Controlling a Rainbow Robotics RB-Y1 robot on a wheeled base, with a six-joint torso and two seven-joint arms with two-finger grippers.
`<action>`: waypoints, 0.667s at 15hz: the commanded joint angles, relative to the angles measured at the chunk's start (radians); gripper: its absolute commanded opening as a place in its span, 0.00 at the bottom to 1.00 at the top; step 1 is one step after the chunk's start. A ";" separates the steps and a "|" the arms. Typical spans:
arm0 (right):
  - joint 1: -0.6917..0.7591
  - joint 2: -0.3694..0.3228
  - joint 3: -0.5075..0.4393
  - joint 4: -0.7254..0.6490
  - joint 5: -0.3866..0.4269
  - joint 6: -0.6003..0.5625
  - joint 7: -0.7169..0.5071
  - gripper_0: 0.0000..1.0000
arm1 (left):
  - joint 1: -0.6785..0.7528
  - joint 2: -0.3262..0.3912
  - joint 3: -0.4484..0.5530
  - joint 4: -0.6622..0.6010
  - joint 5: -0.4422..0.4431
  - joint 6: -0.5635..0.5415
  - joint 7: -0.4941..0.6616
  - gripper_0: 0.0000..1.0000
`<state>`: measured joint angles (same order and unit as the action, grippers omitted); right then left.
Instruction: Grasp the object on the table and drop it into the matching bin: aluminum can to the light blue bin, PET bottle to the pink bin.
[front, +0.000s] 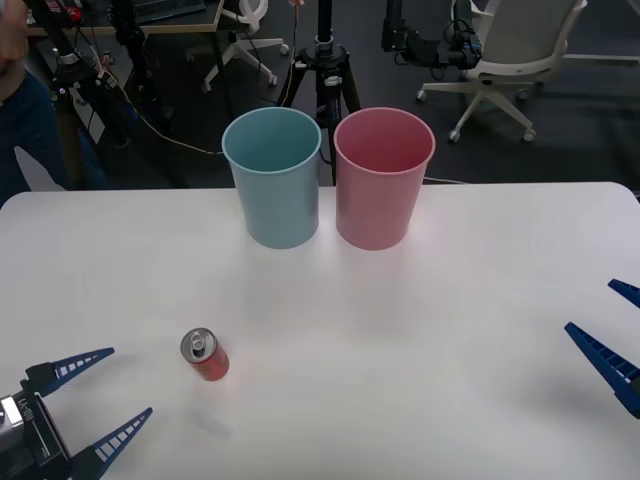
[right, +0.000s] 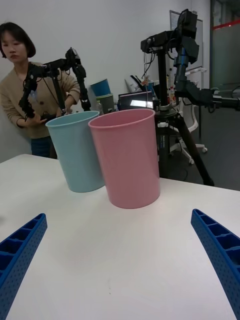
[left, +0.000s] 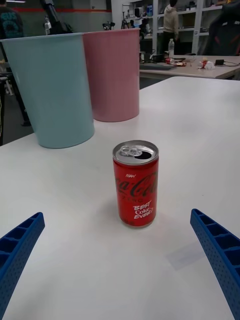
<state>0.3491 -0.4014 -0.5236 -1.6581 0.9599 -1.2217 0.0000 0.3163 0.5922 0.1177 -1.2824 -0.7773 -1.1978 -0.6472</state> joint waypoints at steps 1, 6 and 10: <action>0.000 0.000 0.000 0.000 0.000 0.000 0.000 1.00 | -0.057 -0.003 -0.055 0.072 -0.002 0.000 -0.015 1.00; 0.000 0.000 0.000 0.000 0.000 0.000 0.000 1.00 | -0.106 -0.072 -0.061 0.089 -0.056 0.046 -0.020 1.00; 0.000 0.000 0.000 0.000 0.000 0.000 0.000 1.00 | -0.135 -0.118 -0.078 0.089 -0.092 0.070 -0.012 1.00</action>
<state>0.3491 -0.4014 -0.5236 -1.6581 0.9599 -1.2217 0.0000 0.1858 0.4823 0.0478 -1.1941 -0.8643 -1.1330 -0.6611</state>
